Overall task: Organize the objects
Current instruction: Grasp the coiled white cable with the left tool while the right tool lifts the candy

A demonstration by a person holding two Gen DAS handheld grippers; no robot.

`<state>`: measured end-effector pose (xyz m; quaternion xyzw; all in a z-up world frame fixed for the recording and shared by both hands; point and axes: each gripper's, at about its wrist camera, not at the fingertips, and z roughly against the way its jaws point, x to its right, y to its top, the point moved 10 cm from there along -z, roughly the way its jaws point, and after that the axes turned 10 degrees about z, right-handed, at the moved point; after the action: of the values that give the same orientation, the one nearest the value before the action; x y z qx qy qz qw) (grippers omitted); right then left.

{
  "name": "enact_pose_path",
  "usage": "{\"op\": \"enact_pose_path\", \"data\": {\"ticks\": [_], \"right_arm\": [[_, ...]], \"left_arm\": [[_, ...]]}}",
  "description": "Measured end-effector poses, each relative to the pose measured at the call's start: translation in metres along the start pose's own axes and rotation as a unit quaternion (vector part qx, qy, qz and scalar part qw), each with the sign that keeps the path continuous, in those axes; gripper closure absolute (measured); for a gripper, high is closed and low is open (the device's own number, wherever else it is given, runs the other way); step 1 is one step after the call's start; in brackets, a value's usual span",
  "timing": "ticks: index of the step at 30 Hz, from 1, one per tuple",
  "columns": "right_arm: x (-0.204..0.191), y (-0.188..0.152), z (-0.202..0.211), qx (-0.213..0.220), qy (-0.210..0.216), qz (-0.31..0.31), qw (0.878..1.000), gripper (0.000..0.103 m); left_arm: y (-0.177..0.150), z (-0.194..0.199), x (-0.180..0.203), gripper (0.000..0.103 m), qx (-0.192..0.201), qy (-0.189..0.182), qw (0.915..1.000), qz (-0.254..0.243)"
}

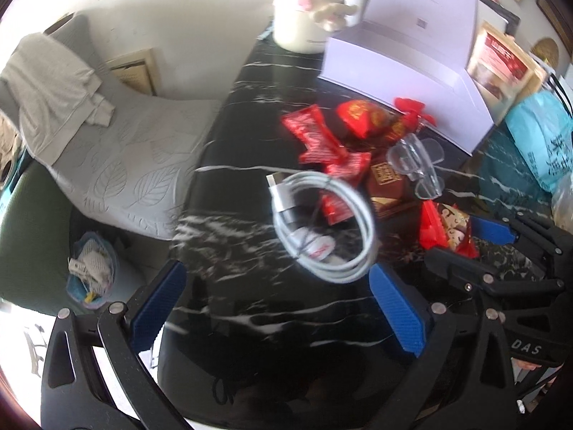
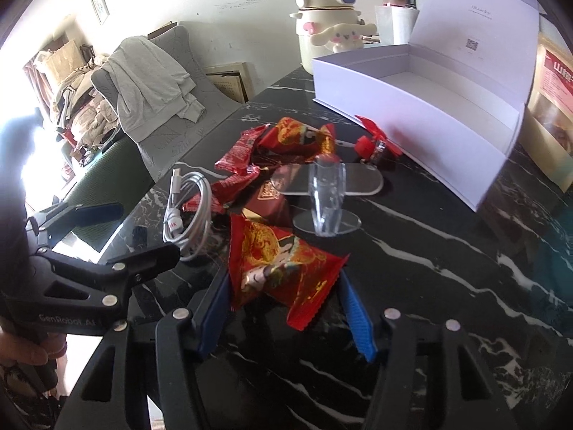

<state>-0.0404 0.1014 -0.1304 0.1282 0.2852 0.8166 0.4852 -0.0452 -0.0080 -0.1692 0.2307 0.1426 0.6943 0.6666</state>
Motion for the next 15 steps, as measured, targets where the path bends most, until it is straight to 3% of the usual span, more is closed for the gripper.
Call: {"op": "enact_pose_path", "data": {"ticks": [5, 15], "right_arm": [[0.007, -0.009, 0.007, -0.002, -0.014, 0.003, 1.0, 0.043], [0.02, -0.017, 0.014, 0.0, -0.014, -0.005, 1.0, 0.043]], "left_arm": [[0.002, -0.01, 0.018, 0.001, -0.001, 0.0, 0.9996, -0.029], [0.012, -0.024, 0.025, 0.001, 0.0, 0.003, 0.9995, -0.032]]}}
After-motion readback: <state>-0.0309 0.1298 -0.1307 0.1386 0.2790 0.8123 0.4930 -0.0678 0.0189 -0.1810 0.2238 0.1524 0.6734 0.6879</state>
